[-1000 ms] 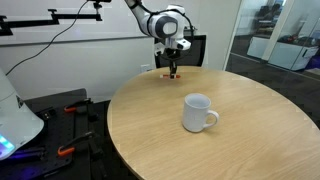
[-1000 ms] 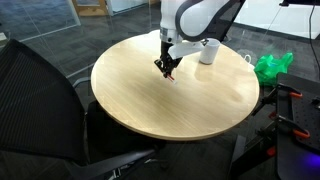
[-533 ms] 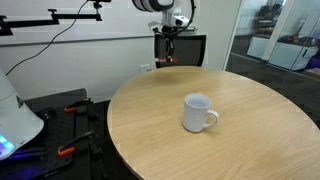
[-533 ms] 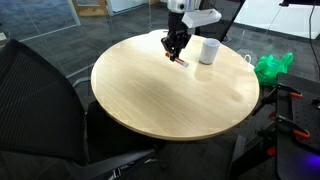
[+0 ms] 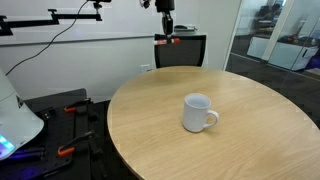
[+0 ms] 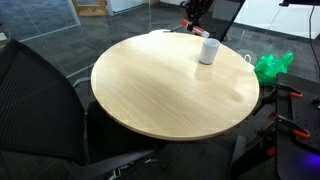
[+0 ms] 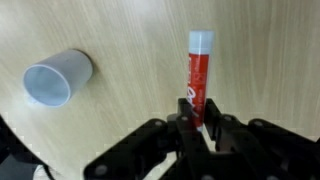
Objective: Put the red marker in the white mug
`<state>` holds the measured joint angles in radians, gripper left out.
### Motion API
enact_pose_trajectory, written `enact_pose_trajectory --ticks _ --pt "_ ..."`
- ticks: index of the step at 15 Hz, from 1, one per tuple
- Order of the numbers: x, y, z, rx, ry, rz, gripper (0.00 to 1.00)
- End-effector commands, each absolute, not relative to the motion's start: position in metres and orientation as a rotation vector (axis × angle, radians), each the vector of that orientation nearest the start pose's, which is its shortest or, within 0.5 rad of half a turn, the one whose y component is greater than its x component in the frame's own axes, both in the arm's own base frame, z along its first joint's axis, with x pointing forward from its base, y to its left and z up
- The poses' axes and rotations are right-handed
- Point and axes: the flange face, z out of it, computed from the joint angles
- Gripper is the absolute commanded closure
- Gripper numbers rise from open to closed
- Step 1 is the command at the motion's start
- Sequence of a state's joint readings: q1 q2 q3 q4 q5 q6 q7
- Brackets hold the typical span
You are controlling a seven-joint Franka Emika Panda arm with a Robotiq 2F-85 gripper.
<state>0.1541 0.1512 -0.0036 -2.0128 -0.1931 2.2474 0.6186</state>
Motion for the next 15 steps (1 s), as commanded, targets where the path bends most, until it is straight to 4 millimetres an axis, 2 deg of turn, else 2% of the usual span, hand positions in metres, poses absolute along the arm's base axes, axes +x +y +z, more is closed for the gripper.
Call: enact_pose_trajectory --ticks 1,7,15 --pt "0.562 0.076 0.413 -3.283 0.771 -0.381 0.95" --pt "0.551 0.066 0.430 -3.274 1.243 -0.683 0.95" --pt "0.539 0.038 0.427 -3.113 1.952 -0.992 0.95"
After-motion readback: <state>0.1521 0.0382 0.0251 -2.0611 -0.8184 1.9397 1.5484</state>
